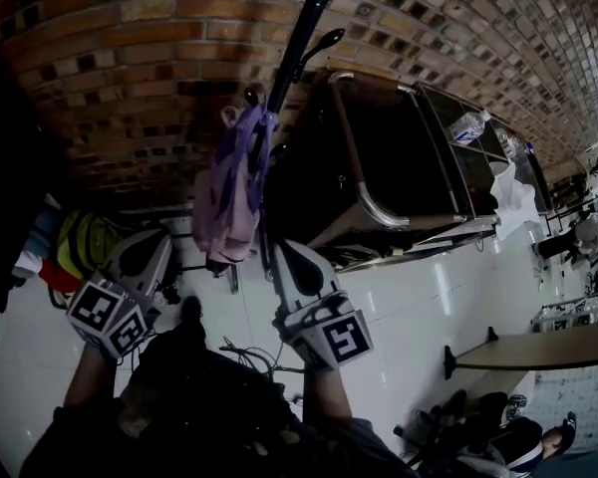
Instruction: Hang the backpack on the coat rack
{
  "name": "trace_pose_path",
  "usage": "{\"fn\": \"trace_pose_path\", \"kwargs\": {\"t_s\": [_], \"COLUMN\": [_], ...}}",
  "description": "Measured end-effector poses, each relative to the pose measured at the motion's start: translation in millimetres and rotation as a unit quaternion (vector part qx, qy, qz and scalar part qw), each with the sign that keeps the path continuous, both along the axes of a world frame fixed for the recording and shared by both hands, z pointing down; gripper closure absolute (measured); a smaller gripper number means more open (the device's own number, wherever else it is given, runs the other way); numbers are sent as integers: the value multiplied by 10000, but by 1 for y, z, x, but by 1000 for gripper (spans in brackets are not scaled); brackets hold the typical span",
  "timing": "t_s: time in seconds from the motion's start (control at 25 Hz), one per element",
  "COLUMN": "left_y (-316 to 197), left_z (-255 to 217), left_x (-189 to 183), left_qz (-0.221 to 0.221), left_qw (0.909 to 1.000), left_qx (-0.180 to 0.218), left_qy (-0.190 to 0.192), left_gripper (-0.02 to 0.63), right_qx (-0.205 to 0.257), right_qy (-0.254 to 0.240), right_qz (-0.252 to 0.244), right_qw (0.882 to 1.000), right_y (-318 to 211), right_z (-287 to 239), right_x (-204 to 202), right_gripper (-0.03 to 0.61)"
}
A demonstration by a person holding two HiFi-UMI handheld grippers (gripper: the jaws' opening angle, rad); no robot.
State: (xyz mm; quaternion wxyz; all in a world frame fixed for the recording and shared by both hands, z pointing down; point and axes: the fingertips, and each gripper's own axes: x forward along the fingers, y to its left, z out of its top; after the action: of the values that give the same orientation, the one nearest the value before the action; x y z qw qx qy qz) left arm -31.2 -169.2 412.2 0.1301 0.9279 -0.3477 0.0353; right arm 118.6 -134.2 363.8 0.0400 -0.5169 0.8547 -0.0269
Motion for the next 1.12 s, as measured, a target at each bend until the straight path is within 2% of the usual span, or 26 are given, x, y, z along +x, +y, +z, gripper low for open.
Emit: {"fn": "trace_pose_path", "kwargs": {"t_s": [0.16, 0.4, 0.52, 0.64, 0.84, 1.12], "left_y": [54, 119, 149, 172, 204, 234], "left_z": [-12, -6, -2, -1, -10, -21], "left_x": [8, 1, 8, 18, 26, 13], "left_qz": [64, -44, 39, 140, 155, -18], "left_qw": [9997, 9998, 9999, 9998, 9997, 9997], "left_qx": [227, 209, 126, 19, 135, 239], "left_qy": [51, 65, 82, 132, 140, 74], "left_gripper": [600, 600, 600, 600, 600, 600], "right_qx": [126, 64, -51, -222, -392, -499], "right_qy": [-20, 48, 70, 106, 55, 143], "right_qz": [19, -50, 8, 106, 180, -13], "right_qw": [9999, 10000, 10000, 9996, 9991, 9986], "right_y": [44, 111, 142, 168, 200, 225], "right_z": [3, 16, 23, 30, 35, 39], "right_x": [7, -1, 3, 12, 21, 9], "right_gripper": [563, 563, 565, 563, 565, 565]}}
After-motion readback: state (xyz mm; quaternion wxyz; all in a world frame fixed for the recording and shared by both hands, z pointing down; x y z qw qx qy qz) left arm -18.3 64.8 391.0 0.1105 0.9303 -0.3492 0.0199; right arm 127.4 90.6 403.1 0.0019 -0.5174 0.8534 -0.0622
